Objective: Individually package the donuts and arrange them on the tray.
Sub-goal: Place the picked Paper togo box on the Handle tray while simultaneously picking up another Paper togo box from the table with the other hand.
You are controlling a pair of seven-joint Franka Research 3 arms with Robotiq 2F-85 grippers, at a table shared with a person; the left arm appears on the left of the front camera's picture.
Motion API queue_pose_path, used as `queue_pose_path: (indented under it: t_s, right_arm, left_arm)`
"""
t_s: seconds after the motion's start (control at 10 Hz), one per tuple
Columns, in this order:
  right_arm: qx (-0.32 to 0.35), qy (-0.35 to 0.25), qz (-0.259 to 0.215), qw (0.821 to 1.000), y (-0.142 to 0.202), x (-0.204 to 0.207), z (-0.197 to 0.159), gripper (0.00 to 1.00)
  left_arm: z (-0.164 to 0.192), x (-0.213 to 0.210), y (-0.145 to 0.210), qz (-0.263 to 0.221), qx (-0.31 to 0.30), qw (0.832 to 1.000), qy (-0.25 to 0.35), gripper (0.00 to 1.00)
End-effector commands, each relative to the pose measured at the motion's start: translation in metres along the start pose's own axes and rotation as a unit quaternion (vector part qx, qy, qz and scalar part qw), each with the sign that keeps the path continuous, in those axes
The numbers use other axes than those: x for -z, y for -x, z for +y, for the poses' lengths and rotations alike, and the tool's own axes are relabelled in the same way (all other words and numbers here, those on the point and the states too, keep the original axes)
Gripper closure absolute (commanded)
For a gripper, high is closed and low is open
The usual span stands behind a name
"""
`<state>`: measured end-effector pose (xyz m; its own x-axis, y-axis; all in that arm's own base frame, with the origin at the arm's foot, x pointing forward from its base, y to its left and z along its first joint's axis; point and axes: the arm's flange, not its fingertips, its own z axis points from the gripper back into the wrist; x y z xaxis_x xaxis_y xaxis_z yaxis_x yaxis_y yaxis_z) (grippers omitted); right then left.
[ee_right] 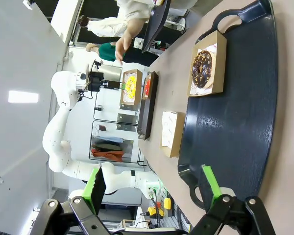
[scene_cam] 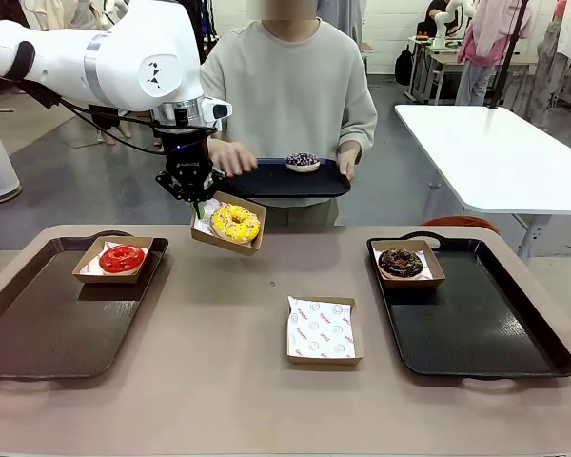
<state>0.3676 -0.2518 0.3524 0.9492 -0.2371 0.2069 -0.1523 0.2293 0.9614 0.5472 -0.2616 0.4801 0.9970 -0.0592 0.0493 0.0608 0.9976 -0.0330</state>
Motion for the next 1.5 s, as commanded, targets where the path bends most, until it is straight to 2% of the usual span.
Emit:
queue_pose_path:
  t_s: [0.0,1.3,1.4]
  right_arm:
    - [0.0,-0.001,-0.001,1.0,0.001,0.001,0.0,0.0]
    - [0.0,0.0,0.0,1.0,0.0,0.0,0.0,0.0]
    - [-0.008,0.025,0.022,0.999,-0.004,0.017,0.012,0.0]
  left_arm:
    - [0.001,-0.001,0.0,0.0,-0.002,1.0,0.0,1.0]
    - [0.0,0.0,0.0,0.0,0.0,1.0,0.0,0.99]
    - [0.009,-0.007,-0.002,0.007,0.0,1.0,0.006,0.99]
